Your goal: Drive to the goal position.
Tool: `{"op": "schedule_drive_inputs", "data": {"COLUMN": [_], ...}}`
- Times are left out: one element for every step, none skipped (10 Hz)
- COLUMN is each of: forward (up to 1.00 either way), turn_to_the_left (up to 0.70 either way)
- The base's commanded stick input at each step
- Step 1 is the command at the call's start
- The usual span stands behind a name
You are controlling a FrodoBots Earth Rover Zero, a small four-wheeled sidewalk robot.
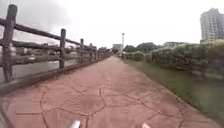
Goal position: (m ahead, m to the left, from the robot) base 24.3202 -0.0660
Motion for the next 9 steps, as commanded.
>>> {"op": "schedule_drive_inputs", "data": {"forward": [0.70,0.70,0.70,0.70,0.70,0.70,0.70,0.70,0.70], "turn_to_the_left": [0.00,0.00,0.00,0.00,0.01,0.02,0.02,0.02,0.02]}}
